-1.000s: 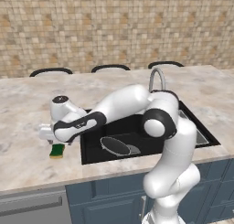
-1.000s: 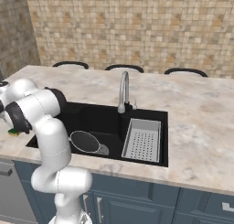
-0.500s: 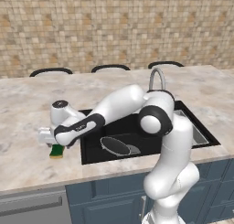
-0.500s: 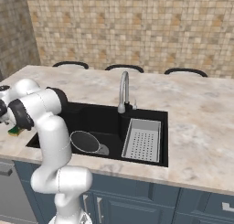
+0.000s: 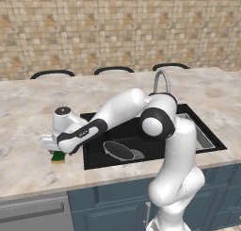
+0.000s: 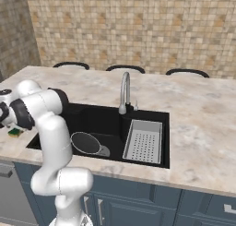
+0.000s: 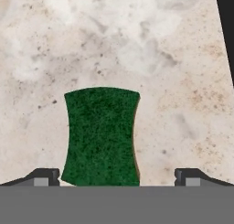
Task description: Pick the pan and sponge and place them into the sink. Then turn on the water.
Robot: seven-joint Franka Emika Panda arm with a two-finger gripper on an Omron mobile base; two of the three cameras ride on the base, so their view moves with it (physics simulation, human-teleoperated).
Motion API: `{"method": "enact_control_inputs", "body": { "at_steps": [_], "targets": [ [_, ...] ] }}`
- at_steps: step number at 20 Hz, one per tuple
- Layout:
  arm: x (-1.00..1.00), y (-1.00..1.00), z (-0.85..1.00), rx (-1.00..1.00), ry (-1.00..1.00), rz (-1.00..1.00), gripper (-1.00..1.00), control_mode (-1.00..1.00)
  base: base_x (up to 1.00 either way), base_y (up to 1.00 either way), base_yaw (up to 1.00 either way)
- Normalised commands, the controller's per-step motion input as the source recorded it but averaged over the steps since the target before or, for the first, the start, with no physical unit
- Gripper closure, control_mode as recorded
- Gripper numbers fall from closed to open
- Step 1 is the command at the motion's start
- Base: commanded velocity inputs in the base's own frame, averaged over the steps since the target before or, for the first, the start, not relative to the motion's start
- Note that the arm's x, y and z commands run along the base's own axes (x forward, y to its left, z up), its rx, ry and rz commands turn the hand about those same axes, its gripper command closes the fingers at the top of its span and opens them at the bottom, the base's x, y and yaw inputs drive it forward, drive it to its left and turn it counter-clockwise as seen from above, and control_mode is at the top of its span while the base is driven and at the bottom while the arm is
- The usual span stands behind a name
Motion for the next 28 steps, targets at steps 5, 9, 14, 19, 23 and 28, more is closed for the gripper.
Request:
{"method": "enact_control_inputs", "body": {
  "at_steps": [5, 9, 14, 19, 23, 28],
  "targets": [
    [0.12, 0.04, -0.19, 0.01, 0.0, 0.0, -1.0, -1.0, 0.0, 0.0, 0.0],
    [0.13, 0.08, -0.19, 0.01, 0.0, 0.0, -1.0, -1.0, 0.0, 0.0, 0.0],
    [0.12, 0.11, -0.2, 0.01, 0.0, 0.0, -1.0, -1.0, 0.0, 0.0, 0.0],
    [0.1, 0.12, -0.23, 0.01, 0.0, 0.0, -1.0, -1.0, 0.0, 0.0, 0.0],
    [0.13, 0.13, -0.24, 0.0, 0.0, 0.0, -1.0, -1.0, 0.0, 0.0, 0.0],
    [0.15, 0.15, -0.26, 0.0, 0.0, 0.0, 1.0, -1.0, 0.0, 0.0, 0.0]
  ]
}}
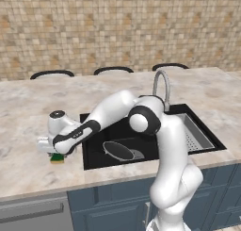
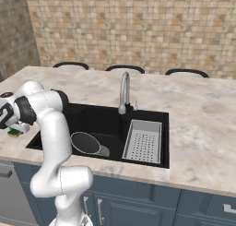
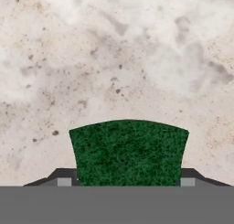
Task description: Pick the pan and sponge and place them into the sink. Then turn on the water.
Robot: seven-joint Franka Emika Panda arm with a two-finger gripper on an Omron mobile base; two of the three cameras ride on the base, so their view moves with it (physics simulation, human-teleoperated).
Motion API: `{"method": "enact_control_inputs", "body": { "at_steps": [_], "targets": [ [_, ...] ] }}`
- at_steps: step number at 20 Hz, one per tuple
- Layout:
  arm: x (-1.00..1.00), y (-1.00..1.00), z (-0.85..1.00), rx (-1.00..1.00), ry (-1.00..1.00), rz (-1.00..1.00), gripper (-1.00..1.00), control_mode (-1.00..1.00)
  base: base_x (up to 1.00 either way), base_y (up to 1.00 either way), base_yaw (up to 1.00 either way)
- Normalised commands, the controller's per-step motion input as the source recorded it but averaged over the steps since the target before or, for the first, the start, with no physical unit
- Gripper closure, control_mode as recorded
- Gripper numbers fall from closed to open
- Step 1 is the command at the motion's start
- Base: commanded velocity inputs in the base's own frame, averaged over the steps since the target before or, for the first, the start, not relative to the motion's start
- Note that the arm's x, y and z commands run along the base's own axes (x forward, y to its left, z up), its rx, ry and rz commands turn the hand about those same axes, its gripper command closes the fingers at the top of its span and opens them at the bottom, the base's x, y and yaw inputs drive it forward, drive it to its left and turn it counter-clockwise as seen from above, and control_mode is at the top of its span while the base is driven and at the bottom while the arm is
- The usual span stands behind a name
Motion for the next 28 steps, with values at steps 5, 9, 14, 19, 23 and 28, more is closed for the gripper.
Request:
{"method": "enact_control_inputs", "body": {
  "at_steps": [5, 9, 14, 19, 23, 28],
  "targets": [
    [0.09, 0.07, -0.28, 0.0, 0.0, 0.0, 1.0, -1.0, 0.0, 0.0, 0.0],
    [0.03, 0.06, -0.23, 0.0, 0.0, 0.0, 1.0, -1.0, 0.0, 0.0, 0.0],
    [-0.03, -0.05, 0.29, 0.0, 0.02, -0.02, 1.0, -1.0, 0.0, 0.0, 0.0],
    [-0.04, -0.17, 0.39, -0.01, 0.0, -0.13, 1.0, -1.0, 0.0, 0.0, 0.0],
    [0.01, -0.01, 0.24, -0.03, 0.0, -0.22, 1.0, -1.0, 0.0, 0.0, 0.0],
    [0.0, 0.0, 0.23, -0.02, 0.0, -0.23, 1.0, -1.0, 0.0, 0.0, 0.0]
  ]
}}
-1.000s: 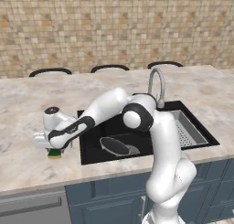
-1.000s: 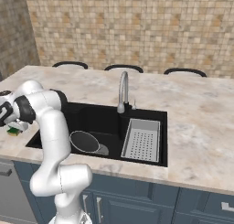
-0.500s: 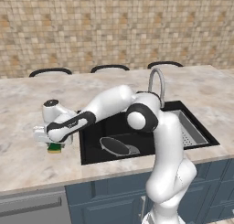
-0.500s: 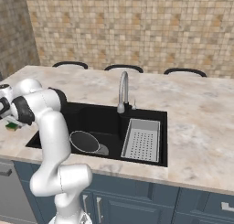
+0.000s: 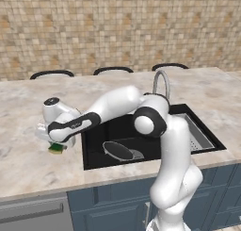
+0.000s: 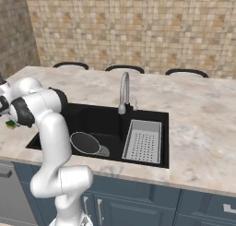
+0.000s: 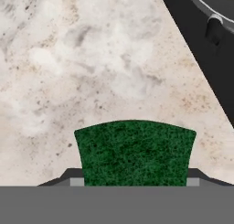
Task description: Pick the pan and sponge and place them into the sink. Then turn on the water.
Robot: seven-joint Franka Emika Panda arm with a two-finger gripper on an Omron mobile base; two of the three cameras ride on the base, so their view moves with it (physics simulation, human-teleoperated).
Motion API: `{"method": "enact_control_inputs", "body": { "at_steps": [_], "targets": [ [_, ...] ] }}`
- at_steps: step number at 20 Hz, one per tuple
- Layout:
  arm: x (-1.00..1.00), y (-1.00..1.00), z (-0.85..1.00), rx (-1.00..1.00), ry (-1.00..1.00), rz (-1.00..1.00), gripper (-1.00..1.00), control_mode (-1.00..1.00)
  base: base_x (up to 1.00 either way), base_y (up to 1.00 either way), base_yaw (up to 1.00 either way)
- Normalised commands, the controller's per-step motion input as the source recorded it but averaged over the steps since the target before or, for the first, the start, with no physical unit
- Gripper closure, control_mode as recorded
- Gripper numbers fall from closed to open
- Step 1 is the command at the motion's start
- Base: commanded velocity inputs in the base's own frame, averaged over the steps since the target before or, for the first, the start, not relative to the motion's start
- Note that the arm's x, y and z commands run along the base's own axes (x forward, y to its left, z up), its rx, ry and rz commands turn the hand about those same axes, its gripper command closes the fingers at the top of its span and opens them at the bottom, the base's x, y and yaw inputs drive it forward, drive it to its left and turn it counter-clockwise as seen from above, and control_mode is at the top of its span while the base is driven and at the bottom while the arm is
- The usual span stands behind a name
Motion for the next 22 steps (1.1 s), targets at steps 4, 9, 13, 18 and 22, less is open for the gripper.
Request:
{"method": "enact_control_inputs", "body": {
  "at_steps": [4, 9, 13, 18, 22],
  "targets": [
    [0.0, 0.0, 0.22, 0.0, 0.0, -0.23, 1.0, -1.0, 0.0, 0.0, 0.0],
    [0.0, 0.0, 0.21, 0.0, 0.0, -0.23, 1.0, -1.0, 0.0, 0.0, 0.0],
    [0.01, -0.08, 0.21, -0.01, 0.0, -0.2, 1.0, -1.0, 0.0, 0.0, 0.0],
    [0.0, -0.01, 0.02, -0.03, -0.02, -0.23, 1.0, -1.0, 0.0, 0.0, 0.0],
    [0.0, 0.0, -0.23, -0.05, -0.04, -0.25, 1.0, -1.0, 0.0, 0.0, 0.0]
  ]
}}
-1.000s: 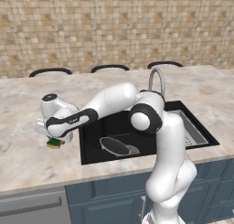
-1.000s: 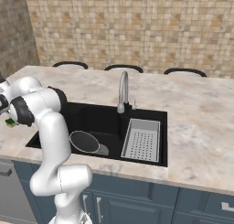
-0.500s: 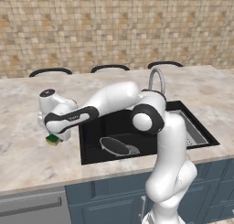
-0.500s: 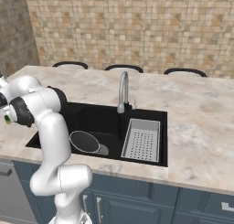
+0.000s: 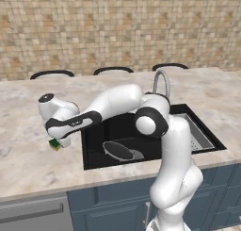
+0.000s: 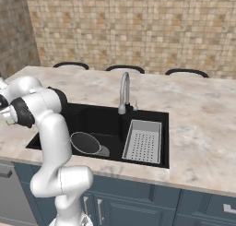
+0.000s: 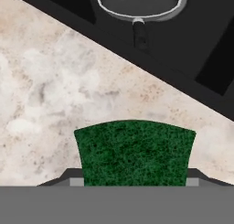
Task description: Pick the pan and sponge and place them into the sink. Then turn on the water.
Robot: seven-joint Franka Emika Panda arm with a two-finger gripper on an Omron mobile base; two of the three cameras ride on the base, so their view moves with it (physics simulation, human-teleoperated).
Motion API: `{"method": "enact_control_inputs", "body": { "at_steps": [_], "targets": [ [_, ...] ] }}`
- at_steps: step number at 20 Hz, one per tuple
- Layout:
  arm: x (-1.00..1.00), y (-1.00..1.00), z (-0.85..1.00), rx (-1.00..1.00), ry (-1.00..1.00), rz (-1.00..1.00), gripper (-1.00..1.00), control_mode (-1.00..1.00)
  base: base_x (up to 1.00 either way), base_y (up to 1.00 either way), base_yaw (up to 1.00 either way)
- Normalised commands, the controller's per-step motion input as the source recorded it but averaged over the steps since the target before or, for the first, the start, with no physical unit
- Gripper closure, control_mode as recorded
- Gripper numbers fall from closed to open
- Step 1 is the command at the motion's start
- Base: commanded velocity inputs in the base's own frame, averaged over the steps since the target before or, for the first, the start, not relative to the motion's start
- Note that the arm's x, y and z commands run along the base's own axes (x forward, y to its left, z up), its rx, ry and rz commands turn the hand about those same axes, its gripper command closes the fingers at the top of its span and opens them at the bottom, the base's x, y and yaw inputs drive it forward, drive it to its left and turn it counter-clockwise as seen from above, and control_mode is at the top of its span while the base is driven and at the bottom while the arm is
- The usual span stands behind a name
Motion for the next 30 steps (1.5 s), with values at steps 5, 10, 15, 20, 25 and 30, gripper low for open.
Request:
{"method": "enact_control_inputs", "body": {
  "at_steps": [5, 10, 15, 20, 25, 30],
  "targets": [
    [0.01, -0.13, -0.09, -0.02, -0.01, -0.2, 1.0, -1.0, 0.0, 0.0, 0.0],
    [0.06, -0.27, 0.05, -0.03, -0.01, -0.12, 1.0, -1.0, 0.0, 0.0, 0.0],
    [0.05, -0.28, 0.12, -0.03, 0.0, -0.12, 1.0, -1.0, 0.0, 0.0, 0.0],
    [0.04, -0.28, 0.18, -0.03, 0.0, -0.13, 1.0, -1.0, 0.0, 0.0, 0.0],
    [0.05, -0.29, 0.19, -0.02, 0.0, -0.12, 1.0, -1.0, 0.0, 0.0, 0.0],
    [0.12, -0.3, 0.04, 0.0, -0.05, -0.09, 1.0, -1.0, 0.0, 0.0, 0.0]
  ]
}}
